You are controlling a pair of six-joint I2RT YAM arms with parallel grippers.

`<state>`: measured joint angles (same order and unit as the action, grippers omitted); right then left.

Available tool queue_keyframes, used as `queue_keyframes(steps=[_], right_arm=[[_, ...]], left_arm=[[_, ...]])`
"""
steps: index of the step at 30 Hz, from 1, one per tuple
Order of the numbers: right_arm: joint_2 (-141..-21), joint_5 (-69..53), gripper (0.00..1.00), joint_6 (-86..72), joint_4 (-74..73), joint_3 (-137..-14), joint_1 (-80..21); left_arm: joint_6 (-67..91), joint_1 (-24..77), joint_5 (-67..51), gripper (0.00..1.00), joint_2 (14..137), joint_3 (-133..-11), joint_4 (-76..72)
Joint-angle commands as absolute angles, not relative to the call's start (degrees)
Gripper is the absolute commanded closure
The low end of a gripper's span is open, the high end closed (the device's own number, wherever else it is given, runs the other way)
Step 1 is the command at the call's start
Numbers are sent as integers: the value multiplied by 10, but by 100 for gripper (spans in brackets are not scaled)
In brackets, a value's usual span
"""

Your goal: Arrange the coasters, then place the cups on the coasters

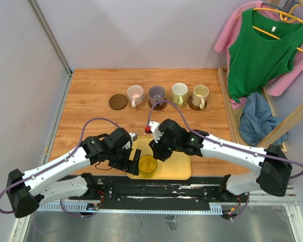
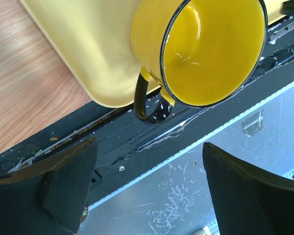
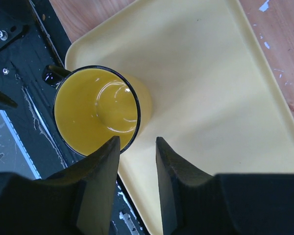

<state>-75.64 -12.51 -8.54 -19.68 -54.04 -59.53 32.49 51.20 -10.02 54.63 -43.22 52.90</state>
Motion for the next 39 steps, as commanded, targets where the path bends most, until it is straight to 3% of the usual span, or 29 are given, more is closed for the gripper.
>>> queue_keyframes(steps=[1, 12, 26, 39], right_arm=[[-784, -150, 63, -64, -215, -566, -609], [-836, -157, 73, -57, -223, -579, -610], [-865, -53, 86, -60, -221, -599, -610], [-901, 15, 88, -77, -211, -639, -579]], left_arm=[[330, 519, -115, 9, 544, -426, 507], [327, 520, -125, 6, 551, -407, 492], [327, 520, -122, 4, 545, -396, 483], [312, 520, -53, 4, 504, -396, 405]])
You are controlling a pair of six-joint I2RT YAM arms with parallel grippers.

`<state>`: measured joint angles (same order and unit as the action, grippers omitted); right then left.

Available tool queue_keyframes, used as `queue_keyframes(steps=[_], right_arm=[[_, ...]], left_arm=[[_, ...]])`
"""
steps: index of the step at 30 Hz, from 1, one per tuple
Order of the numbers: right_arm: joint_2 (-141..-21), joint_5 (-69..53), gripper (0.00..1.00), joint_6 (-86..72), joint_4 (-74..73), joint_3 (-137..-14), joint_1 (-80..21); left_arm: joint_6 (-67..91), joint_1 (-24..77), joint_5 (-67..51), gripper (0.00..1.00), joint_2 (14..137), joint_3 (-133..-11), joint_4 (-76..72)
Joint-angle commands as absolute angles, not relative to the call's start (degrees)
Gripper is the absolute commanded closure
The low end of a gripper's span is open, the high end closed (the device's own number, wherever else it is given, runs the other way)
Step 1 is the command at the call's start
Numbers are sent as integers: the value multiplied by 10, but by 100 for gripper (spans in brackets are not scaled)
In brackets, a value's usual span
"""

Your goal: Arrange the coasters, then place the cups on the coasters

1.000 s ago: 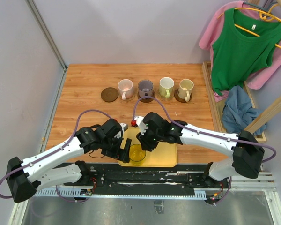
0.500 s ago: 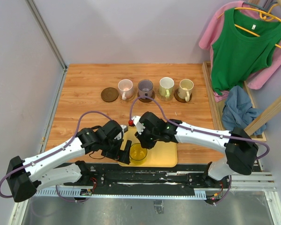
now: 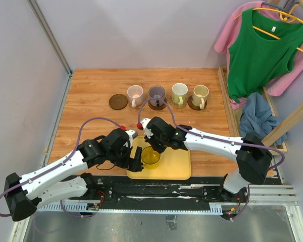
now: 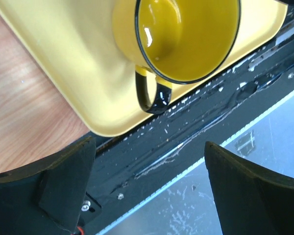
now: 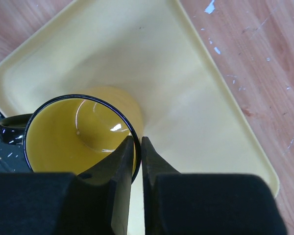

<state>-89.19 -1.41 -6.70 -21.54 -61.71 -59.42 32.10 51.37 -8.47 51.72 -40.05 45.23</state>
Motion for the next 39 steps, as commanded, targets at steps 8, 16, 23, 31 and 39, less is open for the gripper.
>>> queue_keyframes(steps=[8, 16, 23, 31, 39], right_arm=[[-908, 32, 87, -78, -198, -650, -553], [-875, 34, 37, -60, -197, -650, -540], [-771, 83, 27, -67, -200, -613, -515], [-633, 98, 26, -98, -192, -556, -436], [-572, 116, 25, -101, -183, -520, -419]], left_arm=[[291, 520, -23, 4, 526, -384, 359], [251, 520, -10, 6, 580, -412, 342], [227, 521, -27, 9, 630, -432, 305], [221, 533, -12, 20, 688, -439, 296], [230, 568, 39, 23, 748, -442, 293]])
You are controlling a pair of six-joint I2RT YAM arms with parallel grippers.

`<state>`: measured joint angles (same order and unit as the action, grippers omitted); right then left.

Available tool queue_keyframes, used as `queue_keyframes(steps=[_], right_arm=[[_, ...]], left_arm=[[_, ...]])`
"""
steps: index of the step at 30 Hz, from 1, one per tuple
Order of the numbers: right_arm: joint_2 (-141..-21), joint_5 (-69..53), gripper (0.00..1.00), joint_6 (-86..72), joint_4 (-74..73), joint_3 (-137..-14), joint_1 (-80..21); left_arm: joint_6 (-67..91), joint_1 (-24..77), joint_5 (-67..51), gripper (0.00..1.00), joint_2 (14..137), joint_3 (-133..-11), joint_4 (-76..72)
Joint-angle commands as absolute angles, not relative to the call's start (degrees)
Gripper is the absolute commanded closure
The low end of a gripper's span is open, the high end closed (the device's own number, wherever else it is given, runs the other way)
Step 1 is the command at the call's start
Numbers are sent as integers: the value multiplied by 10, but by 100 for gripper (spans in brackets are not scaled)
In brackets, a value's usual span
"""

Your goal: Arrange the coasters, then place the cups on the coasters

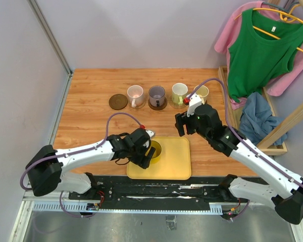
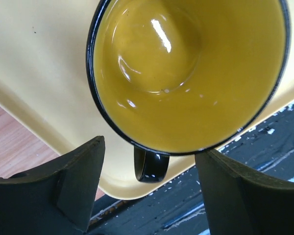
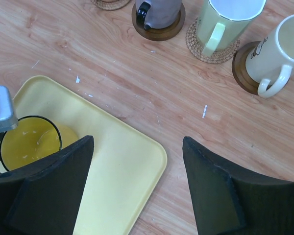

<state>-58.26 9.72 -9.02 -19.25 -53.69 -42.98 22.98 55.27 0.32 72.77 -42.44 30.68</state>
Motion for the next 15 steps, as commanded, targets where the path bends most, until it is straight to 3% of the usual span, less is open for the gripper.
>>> queue_keyframes(steps=[1, 15], right_arm=[[-572, 115, 25, -104, -183, -517, -419], [-574, 113, 25, -115, -177, -501, -420]], left_arm=[[230, 570, 44, 23, 752, -441, 288], [236, 575, 84, 32, 758, -400, 230]])
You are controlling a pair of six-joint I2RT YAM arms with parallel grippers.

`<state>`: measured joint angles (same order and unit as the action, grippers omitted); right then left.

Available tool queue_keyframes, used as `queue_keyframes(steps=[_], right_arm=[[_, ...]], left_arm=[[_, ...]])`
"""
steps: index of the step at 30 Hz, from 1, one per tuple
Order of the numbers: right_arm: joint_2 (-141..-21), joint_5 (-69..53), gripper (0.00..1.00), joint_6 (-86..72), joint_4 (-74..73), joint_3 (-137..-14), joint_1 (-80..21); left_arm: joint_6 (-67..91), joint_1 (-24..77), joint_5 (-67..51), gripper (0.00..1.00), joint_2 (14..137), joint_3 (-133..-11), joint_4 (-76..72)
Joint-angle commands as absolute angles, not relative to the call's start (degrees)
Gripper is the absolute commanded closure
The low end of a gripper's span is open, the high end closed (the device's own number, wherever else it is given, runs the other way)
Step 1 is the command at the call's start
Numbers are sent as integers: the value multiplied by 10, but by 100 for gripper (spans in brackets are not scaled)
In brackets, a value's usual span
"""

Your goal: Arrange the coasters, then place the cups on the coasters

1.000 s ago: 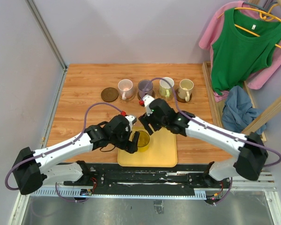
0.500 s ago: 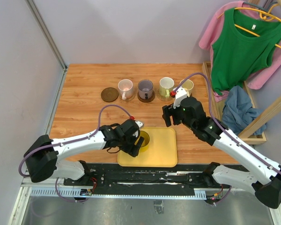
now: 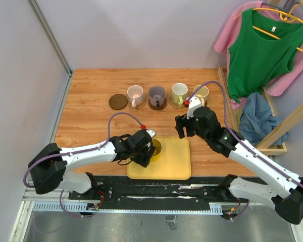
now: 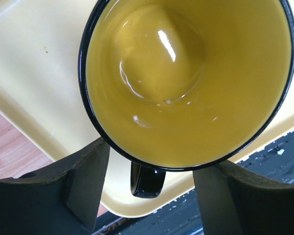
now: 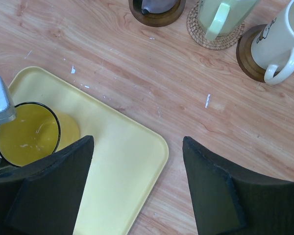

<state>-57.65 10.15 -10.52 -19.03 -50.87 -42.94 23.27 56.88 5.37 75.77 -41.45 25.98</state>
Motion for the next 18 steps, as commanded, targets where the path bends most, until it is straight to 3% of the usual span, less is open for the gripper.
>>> queue_keyframes(steps=[1, 8, 18], right_arm=[[-573, 113, 25, -115, -177, -500, -420], [-573, 110, 25, -119, -177, -497, -420], [-574, 100, 26, -125, -170, -491, -420]], left_arm=[[237, 574, 87, 33, 760, -398, 226], [242, 575, 94, 40, 759, -388, 207], [230, 576, 116, 40, 727, -377, 187]])
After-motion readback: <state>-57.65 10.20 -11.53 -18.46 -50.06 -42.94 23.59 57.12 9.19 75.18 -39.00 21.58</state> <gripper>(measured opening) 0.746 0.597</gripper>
